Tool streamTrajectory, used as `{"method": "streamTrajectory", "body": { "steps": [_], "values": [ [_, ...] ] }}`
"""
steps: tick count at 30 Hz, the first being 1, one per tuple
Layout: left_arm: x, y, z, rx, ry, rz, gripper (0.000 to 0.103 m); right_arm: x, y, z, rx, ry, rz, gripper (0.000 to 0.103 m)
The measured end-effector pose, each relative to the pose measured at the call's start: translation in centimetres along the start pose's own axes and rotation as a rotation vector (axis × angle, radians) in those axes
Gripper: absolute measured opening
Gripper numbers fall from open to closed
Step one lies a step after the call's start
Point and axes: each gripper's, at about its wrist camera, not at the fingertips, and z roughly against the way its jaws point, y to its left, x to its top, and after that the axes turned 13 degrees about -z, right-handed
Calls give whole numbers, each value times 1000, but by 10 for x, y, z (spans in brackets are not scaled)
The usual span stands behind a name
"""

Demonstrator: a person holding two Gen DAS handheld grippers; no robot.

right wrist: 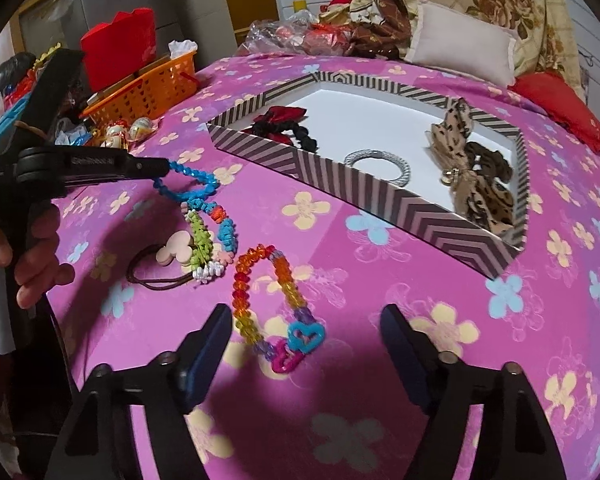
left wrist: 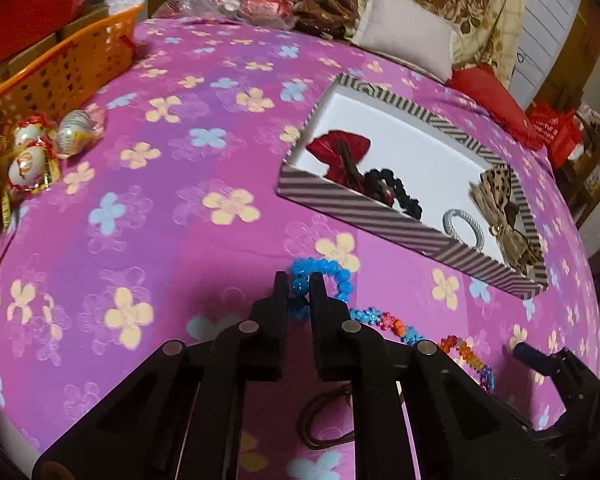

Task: Organize jewelry
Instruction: 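Grasp the blue beaded bracelet with the left gripper while the right grasps the multicolor beaded bracelet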

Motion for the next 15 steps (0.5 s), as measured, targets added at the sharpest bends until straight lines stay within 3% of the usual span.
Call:
{"method": "streamTrajectory", "body": {
  "steps": [6,10,15],
  "values": [
    [-2,10,11,27,-23,28,9,19,21,-11,39,-12,48,48],
    [-5,18,16,43,-23,45,9,32,38,-23,60,1,106,45],
    [-10,23,18,46,-16,50,9,41,57,-44,70,40,167,31]
  ]
}}
